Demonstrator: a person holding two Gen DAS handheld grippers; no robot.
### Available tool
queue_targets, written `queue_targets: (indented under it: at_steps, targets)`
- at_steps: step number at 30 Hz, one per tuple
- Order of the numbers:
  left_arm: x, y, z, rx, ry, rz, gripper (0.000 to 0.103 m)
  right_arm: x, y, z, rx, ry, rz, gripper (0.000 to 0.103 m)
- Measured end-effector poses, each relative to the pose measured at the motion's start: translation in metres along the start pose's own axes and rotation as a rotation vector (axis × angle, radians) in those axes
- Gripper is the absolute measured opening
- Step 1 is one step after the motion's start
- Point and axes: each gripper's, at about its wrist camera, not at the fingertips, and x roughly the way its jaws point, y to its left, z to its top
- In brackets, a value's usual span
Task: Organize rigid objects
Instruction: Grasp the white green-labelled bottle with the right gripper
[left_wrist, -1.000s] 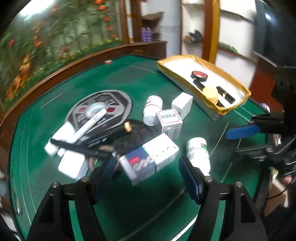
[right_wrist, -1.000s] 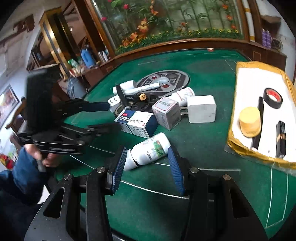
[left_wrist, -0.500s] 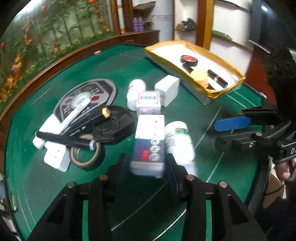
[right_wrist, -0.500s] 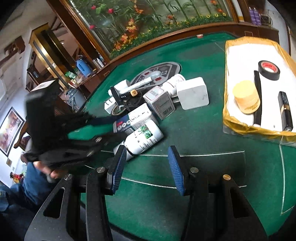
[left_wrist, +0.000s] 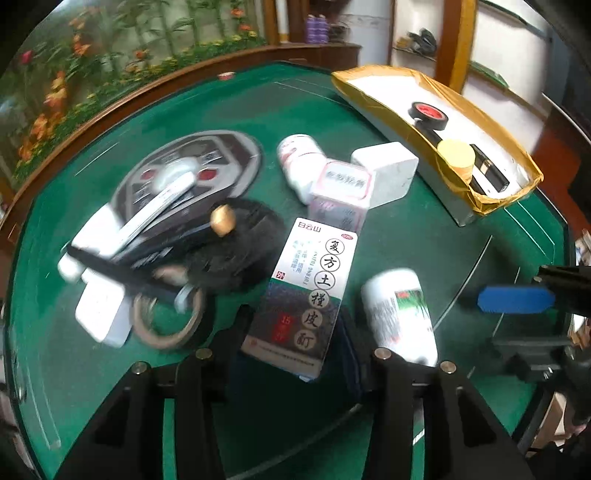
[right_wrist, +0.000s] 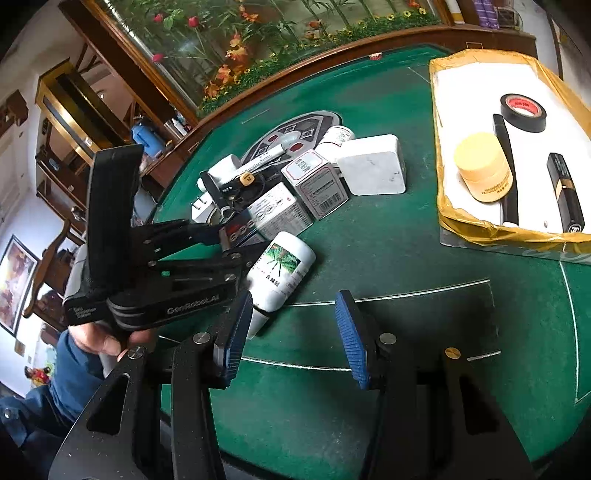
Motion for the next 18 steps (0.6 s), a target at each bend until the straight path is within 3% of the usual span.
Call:
queue_targets:
  at_steps: [9, 14, 16, 18]
  targets:
    - [-0.038, 0.058, -0.070, -0.235, -0.023, 0.118, 0.043, 0.026, 0.024, 0.013, -0.033, 0.051, -0.008, 0.047]
    - [-0.038, 0.077, -0.073, -0.297, -0.024, 0.109, 0.043, 0.062, 0.036, 0.029, -0.035, 0.114, -0.122, 0.047]
    - [-0.036, 0.076, -0.069, -0.291, -0.019, 0.112, 0.043, 0.074, 0.047, 0.036, -0.113, 0.122, -0.194, 0.047]
    - [-0.034, 0.077, -0.065, -0.289, -0.011, 0.122, 0.044, 0.085, 0.060, 0.037, -0.214, 0.122, -0.264, 0.041]
